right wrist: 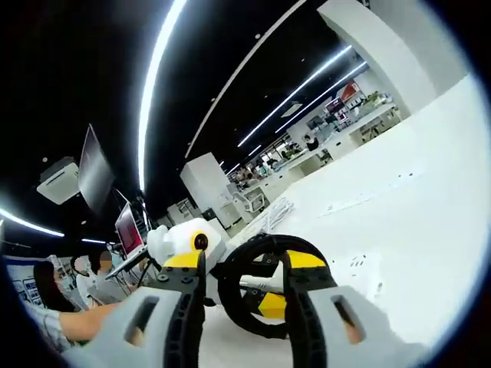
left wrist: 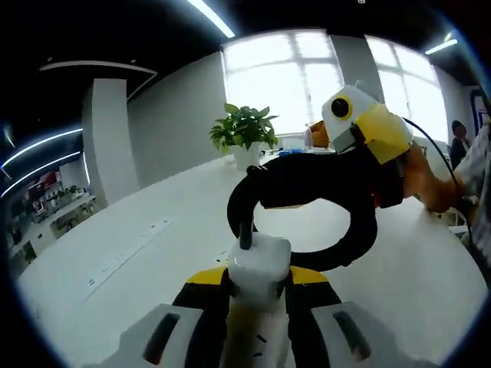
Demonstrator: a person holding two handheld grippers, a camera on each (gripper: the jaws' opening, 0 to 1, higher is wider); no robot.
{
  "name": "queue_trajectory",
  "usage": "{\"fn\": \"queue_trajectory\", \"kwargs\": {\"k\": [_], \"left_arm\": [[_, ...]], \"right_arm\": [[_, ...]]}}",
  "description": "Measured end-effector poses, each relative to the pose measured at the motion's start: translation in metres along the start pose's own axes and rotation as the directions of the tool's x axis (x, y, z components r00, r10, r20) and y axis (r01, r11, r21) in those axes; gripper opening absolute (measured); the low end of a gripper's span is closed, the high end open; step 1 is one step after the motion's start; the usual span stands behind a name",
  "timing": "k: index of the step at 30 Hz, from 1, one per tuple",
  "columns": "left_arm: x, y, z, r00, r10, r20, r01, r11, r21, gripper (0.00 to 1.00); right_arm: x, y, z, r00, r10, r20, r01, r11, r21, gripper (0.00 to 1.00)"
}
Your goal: Straighten the power strip on the desk, plug the charger into it
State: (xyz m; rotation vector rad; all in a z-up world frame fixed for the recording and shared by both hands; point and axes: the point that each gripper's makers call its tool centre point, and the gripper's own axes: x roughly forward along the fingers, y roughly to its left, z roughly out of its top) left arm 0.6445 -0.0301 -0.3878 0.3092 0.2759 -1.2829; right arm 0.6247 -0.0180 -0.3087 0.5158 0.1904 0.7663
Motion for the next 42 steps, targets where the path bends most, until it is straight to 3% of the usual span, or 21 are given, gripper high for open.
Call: {"fn": "queue_trajectory", "kwargs": {"k": [5,9,19,23,28,32,34,36,38,40,42], "left_arm": [[-0.009,-0.008,0.004,0.999,0.027,0.018,-0.028,0.999,0.025,0.29],[-0.017,-0.010,0.015,0.995,0.067,0.068,-0.067,0.998,-0.004,0.39],[-0.032,-0.007,0.007,0.987,0.145,0.066,-0.145,0.989,-0.001,0.54],[-0.043,0.000,0.011,0.974,0.194,0.117,-0.192,0.981,-0.028,0.62],[-0.056,0.009,0.022,0.951,0.249,0.183,-0.239,0.968,-0.073,0.80],[-0.067,0.013,0.023,0.938,0.293,0.187,-0.281,0.956,-0.086,0.90],[-0.075,0.017,0.024,0.920,0.336,0.200,-0.317,0.941,-0.120,0.94],[-0.085,0.022,0.035,0.881,0.381,0.280,-0.347,0.924,-0.163,0.90],[-0.097,0.028,0.045,0.839,0.416,0.352,-0.356,0.908,-0.223,0.74],[-0.107,0.034,0.042,0.834,0.443,0.328,-0.388,0.895,-0.222,0.53],[-0.117,0.042,0.047,0.790,0.501,0.353,-0.427,0.863,-0.270,0.50]], "right_arm": [[-0.003,0.000,0.000,1.000,0.009,-0.003,-0.009,1.000,0.004,0.39],[-0.005,0.002,-0.002,1.000,0.012,-0.012,-0.012,1.000,0.004,0.39],[-0.006,0.004,-0.001,1.000,0.010,-0.012,-0.010,1.000,-0.002,0.42],[-0.008,0.006,0.001,1.000,0.014,-0.008,-0.014,1.000,-0.009,0.43],[-0.014,0.011,0.002,1.000,0.022,-0.002,-0.022,0.999,-0.023,0.44],[-0.018,0.016,0.006,0.999,0.048,0.002,-0.048,0.996,-0.069,0.48],[-0.019,0.019,0.009,0.997,0.072,0.014,-0.071,0.993,-0.092,0.50],[-0.020,0.021,0.013,0.995,0.092,0.032,-0.088,0.991,-0.104,0.50],[-0.022,0.021,0.015,0.993,0.104,0.053,-0.098,0.990,-0.106,0.50],[-0.024,0.021,0.017,0.991,0.111,0.076,-0.103,0.989,-0.103,0.50],[-0.027,0.018,0.020,0.989,0.112,0.096,-0.102,0.990,-0.100,0.50]]}}
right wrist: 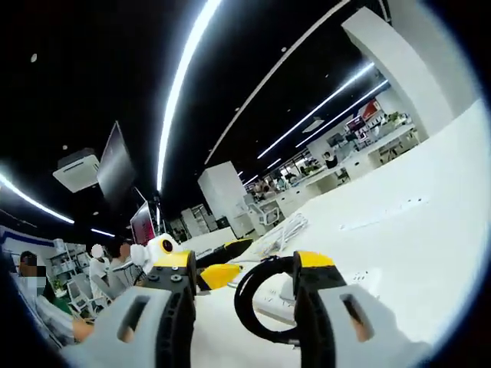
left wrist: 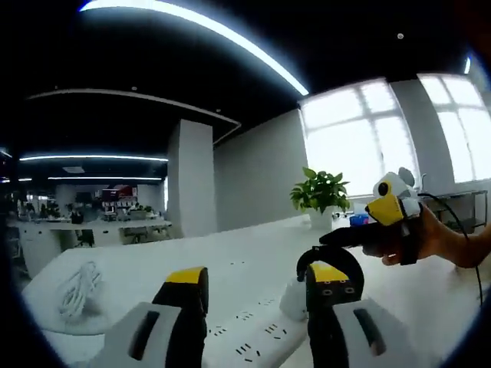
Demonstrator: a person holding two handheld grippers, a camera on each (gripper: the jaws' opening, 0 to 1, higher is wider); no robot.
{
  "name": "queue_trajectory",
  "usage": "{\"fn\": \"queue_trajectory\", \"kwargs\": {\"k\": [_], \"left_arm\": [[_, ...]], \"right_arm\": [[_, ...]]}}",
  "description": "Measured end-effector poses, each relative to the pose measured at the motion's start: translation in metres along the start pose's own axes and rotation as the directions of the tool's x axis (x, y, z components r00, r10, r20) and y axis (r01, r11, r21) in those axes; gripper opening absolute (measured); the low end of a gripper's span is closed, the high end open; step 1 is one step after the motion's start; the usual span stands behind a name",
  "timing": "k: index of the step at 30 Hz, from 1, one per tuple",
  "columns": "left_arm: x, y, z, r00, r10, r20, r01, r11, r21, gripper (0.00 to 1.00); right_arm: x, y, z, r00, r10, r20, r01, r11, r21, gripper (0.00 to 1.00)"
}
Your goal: Straighten the power strip on the desk, plug the charger into it
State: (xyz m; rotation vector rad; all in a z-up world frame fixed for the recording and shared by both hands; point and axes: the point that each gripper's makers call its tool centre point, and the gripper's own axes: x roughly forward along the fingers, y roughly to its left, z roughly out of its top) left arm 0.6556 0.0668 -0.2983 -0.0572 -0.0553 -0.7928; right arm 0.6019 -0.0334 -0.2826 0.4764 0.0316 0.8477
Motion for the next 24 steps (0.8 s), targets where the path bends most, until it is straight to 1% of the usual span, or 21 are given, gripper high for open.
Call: {"fn": "queue_trajectory", "kwargs": {"k": [1,2,3,4,5,6,7,8,9,11,12,13,14,15,17,18,19,20,21,24], "left_arm": [[-0.004,-0.011,0.009,0.996,-0.071,0.053,0.073,0.996,-0.044,0.49],[-0.007,-0.014,0.015,0.992,-0.092,0.086,0.100,0.991,-0.093,0.48],[-0.011,-0.011,0.017,0.993,-0.075,0.091,0.086,0.988,-0.126,0.47],[-0.013,-0.011,0.016,0.994,-0.076,0.078,0.086,0.987,-0.138,0.40],[-0.016,-0.015,0.017,0.992,-0.096,0.077,0.108,0.980,-0.167,0.28],[-0.018,-0.014,0.018,0.991,-0.092,0.095,0.110,0.973,-0.203,0.22],[-0.020,-0.015,0.019,0.990,-0.088,0.112,0.112,0.969,-0.221,0.20],[-0.022,-0.014,0.017,0.991,-0.082,0.108,0.105,0.968,-0.226,0.16],[-0.024,-0.014,0.013,0.993,-0.085,0.087,0.104,0.962,-0.253,0.11],[-0.028,-0.014,0.013,0.991,-0.102,0.087,0.121,0.958,-0.260,0.00],[-0.029,-0.013,0.012,0.991,-0.103,0.087,0.123,0.957,-0.264,0.00],[-0.029,-0.016,0.011,0.991,-0.102,0.084,0.121,0.956,-0.266,0.00],[-0.029,-0.015,0.009,0.993,-0.093,0.074,0.110,0.958,-0.264,0.00],[-0.033,-0.016,0.006,0.995,-0.079,0.062,0.092,0.968,-0.235,0.00],[-0.036,-0.015,0.007,0.994,-0.080,0.068,0.094,0.968,-0.234,0.00],[-0.037,-0.016,0.007,0.994,-0.085,0.069,0.099,0.967,-0.235,0.03],[-0.038,-0.014,0.006,0.995,-0.079,0.065,0.092,0.970,-0.226,0.09],[-0.040,-0.013,0.003,0.996,-0.067,0.054,0.076,0.979,-0.190,0.12],[-0.041,-0.012,0.000,0.998,-0.060,0.035,0.066,0.981,-0.182,0.12],[-0.041,-0.009,0.001,0.998,-0.050,0.041,0.057,0.981,-0.185,0.16]], "right_arm": [[-0.001,-0.002,0.001,1.000,-0.002,0.008,0.002,1.000,0.002,0.50],[-0.001,-0.003,0.001,1.000,-0.002,0.015,0.002,1.000,0.004,0.50],[-0.001,-0.004,0.001,1.000,-0.002,0.020,0.002,1.000,0.005,0.50],[-0.001,-0.005,0.000,1.000,-0.001,0.024,0.001,1.000,0.008,0.50],[-0.001,-0.006,0.000,1.000,0.000,0.025,0.000,1.000,0.009,0.50],[-0.001,-0.006,-0.002,1.000,0.002,0.025,-0.003,1.000,0.011,0.50],[-0.001,-0.006,-0.004,1.000,0.007,0.018,-0.007,1.000,0.016,0.50],[-0.002,-0.005,-0.008,1.000,0.010,0.012,-0.010,1.000,0.022,0.51],[-0.003,-0.003,-0.010,1.000,0.013,0.008,-0.013,0.999,0.029,0.51],[-0.005,0.003,-0.012,0.999,0.031,-0.009,-0.031,0.999,0.015,0.52],[-0.006,0.007,-0.012,0.999,0.037,-0.011,-0.037,0.999,-0.004,0.52],[-0.008,0.010,-0.007,0.999,0.045,0.000,-0.045,0.999,-0.031,0.52],[-0.009,0.013,-0.003,0.999,0.050,0.011,-0.050,0.997,-0.052,0.52],[-0.011,0.016,0.000,0.998,0.055,0.020,-0.054,0.996,-0.069,0.53],[-0.014,0.019,0.006,0.998,0.059,0.034,-0.055,0.993,-0.105,0.55],[-0.016,0.020,0.008,0.998,0.058,0.037,-0.053,0.990,-0.129,0.56],[-0.018,0.019,0.010,0.998,0.054,0.031,-0.048,0.985,-0.164,0.57],[-0.019,0.015,0.011,0.999,0.044,0.023,-0.039,0.980,-0.195,0.58],[-0.020,0.011,0.011,0.999,0.030,0.013,-0.027,0.976,-0.217,0.60],[-0.022,-0.001,0.011,1.000,0.013,-0.019,-0.017,0.964,-0.265,0.66]]}}
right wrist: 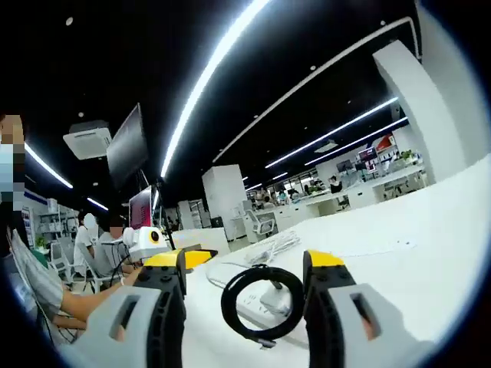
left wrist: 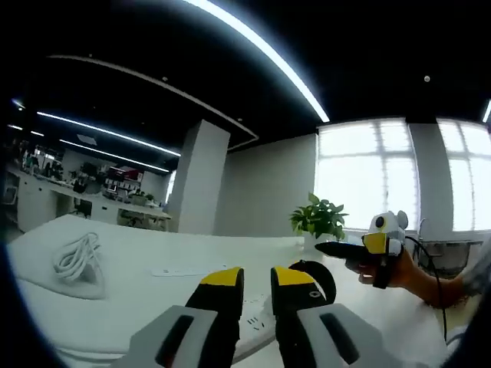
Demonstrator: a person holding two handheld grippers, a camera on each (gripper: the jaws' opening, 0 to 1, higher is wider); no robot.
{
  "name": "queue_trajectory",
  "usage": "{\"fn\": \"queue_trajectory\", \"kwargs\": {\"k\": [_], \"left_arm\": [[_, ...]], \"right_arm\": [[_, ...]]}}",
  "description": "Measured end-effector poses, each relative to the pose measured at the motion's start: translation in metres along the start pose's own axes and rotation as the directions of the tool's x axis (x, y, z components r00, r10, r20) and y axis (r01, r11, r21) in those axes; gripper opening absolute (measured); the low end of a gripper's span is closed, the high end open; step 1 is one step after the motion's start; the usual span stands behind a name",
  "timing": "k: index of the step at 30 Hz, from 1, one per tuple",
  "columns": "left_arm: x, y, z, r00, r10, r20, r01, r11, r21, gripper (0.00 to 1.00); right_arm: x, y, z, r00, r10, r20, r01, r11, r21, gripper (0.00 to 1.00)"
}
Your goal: Straighten the power strip on the desk, plug the charger into it
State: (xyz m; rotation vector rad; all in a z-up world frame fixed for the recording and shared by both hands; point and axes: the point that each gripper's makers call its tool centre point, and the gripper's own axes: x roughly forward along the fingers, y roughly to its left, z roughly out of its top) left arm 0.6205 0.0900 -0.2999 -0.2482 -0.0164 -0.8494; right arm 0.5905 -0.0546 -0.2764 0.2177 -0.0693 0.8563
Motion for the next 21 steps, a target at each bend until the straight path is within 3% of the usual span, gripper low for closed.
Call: {"fn": "queue_trajectory", "kwargs": {"k": [7,12,14,21], "left_arm": [[0.000,0.008,-0.012,0.995,0.076,-0.071,-0.068,0.993,0.101,0.34],[0.001,0.009,-0.021,0.990,0.092,-0.106,-0.081,0.991,0.102,0.42],[0.000,0.014,-0.023,0.987,0.116,-0.112,-0.105,0.990,0.098,0.50],[-0.004,0.028,-0.020,0.978,0.182,-0.104,-0.168,0.977,0.130,0.66]], "right_arm": [[0.002,-0.024,-0.011,0.994,0.017,-0.106,-0.040,0.975,-0.217,0.68],[0.011,-0.033,-0.016,0.987,0.064,-0.146,-0.097,0.968,-0.232,0.68],[0.014,-0.036,-0.019,0.984,0.068,-0.166,-0.110,0.960,-0.256,0.68],[0.027,-0.046,-0.032,0.964,0.071,-0.256,-0.155,0.933,-0.325,0.69]]}}
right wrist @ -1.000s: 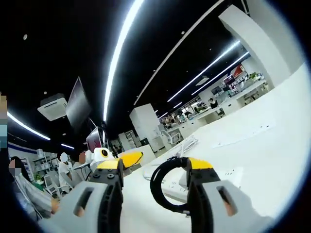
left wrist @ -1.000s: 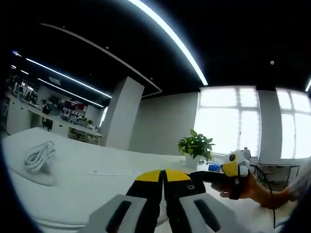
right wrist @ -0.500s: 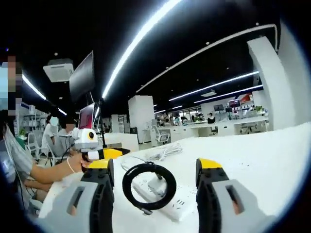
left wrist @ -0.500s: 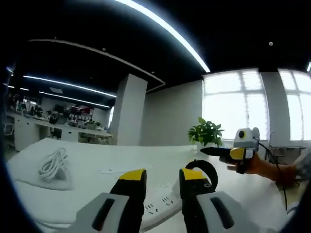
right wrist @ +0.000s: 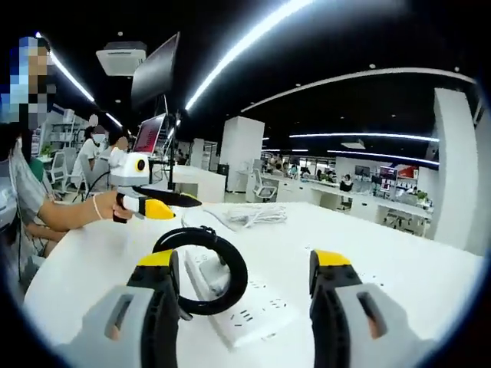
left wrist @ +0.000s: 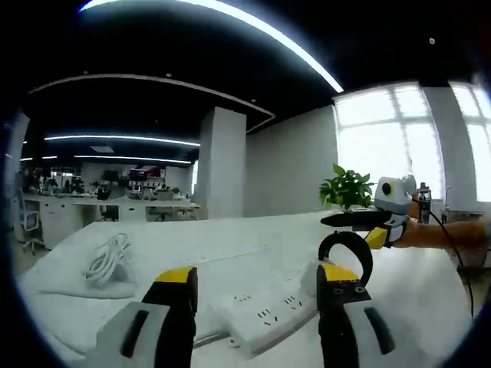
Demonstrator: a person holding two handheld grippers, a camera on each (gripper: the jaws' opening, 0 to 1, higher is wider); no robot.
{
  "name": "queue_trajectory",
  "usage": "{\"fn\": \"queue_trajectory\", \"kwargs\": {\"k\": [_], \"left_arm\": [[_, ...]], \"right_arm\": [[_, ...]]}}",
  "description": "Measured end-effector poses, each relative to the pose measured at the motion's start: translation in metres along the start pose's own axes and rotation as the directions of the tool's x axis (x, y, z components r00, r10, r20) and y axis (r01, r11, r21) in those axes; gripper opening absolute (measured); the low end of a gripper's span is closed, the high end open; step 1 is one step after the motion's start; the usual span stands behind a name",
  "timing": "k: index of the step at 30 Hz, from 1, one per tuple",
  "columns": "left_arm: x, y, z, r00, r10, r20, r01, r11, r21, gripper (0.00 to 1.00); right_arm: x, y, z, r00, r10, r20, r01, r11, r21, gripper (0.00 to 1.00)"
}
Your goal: Straighten the power strip on the desk, plug the charger into it
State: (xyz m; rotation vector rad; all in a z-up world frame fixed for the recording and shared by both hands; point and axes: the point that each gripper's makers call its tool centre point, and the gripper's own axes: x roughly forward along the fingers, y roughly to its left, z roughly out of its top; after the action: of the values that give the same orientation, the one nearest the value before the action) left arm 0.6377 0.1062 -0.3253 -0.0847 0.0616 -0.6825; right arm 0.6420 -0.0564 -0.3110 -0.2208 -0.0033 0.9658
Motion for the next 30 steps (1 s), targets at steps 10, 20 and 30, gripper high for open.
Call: {"fn": "queue_trajectory", "kwargs": {"k": [10,20,30], "left_arm": [[-0.002,-0.002,-0.002,0.999,-0.001,-0.038,0.004,0.996,0.093,0.76],[-0.003,0.000,0.000,0.999,0.000,-0.038,0.003,0.997,0.078,0.75],[0.001,-0.002,-0.006,0.998,0.011,-0.063,-0.004,0.994,0.105,0.73]], "right_arm": [[0.017,-0.002,-0.009,0.991,0.076,-0.108,-0.082,0.996,-0.046,0.70],[0.028,0.012,-0.020,0.961,0.157,-0.228,-0.187,0.975,-0.118,0.69],[0.045,0.027,-0.024,0.909,0.215,-0.358,-0.295,0.937,-0.187,0.63]]}}
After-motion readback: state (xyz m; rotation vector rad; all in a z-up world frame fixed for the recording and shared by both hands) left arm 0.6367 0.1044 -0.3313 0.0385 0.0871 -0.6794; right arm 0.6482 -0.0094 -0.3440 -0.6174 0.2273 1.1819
